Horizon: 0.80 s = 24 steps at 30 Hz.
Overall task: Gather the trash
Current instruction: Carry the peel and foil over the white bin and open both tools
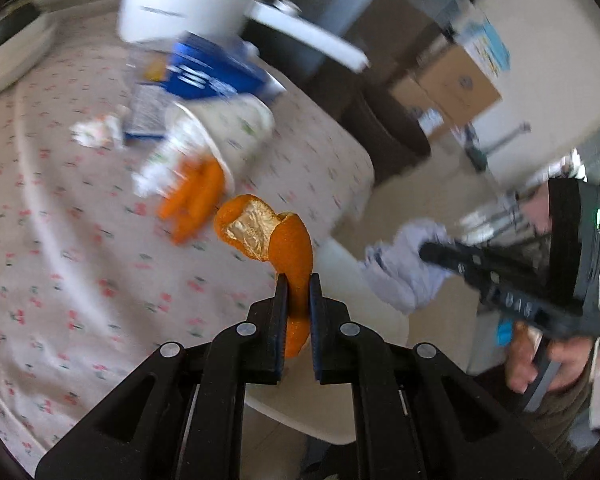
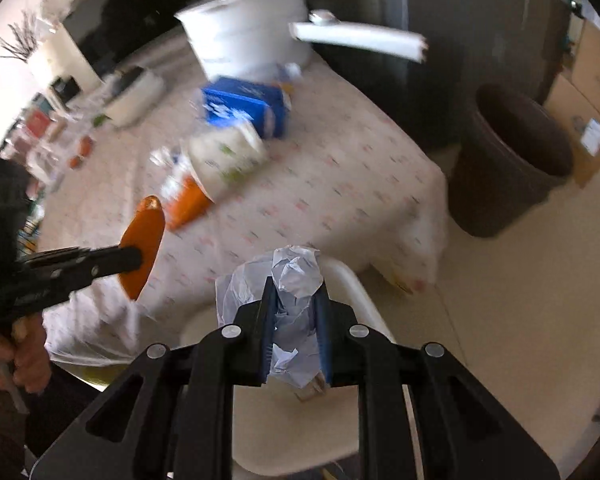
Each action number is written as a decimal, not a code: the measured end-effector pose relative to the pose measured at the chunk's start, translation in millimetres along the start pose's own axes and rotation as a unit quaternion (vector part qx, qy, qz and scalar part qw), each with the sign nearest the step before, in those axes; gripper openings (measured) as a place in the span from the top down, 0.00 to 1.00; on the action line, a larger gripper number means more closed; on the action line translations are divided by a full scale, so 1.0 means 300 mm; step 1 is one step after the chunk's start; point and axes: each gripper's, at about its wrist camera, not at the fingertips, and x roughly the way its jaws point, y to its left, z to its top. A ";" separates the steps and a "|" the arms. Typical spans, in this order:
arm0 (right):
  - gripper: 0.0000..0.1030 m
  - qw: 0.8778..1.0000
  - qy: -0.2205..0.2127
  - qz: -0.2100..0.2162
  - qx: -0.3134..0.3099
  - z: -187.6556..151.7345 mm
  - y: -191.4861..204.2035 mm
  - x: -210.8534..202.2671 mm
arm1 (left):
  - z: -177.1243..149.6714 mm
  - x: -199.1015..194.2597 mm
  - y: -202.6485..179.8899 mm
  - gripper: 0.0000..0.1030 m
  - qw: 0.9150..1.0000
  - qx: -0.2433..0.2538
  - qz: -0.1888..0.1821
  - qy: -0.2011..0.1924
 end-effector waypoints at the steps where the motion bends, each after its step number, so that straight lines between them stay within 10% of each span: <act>1: 0.82 1.000 0.003 -0.002 -0.002 -0.004 -0.004 0.005 | -0.011 0.020 -0.019 0.91 1.000 0.009 0.002 0.007; 14: 0.80 0.997 0.045 -0.037 -0.042 -0.016 0.062 0.098 | -0.081 0.172 -0.054 0.88 0.998 0.028 0.005 0.062; 19: 0.78 0.997 0.051 -0.040 -0.045 -0.010 0.072 0.110 | -0.055 0.159 -0.038 0.41 0.999 0.005 -0.004 0.054; 22: 0.46 0.998 0.032 -0.044 -0.043 -0.002 0.075 0.091 | -0.040 0.125 -0.034 0.36 0.999 0.001 -0.002 0.038; 24: 0.42 0.998 0.017 -0.042 -0.043 0.005 0.078 0.068 | -0.033 0.110 -0.024 0.35 0.999 -0.006 -0.001 0.032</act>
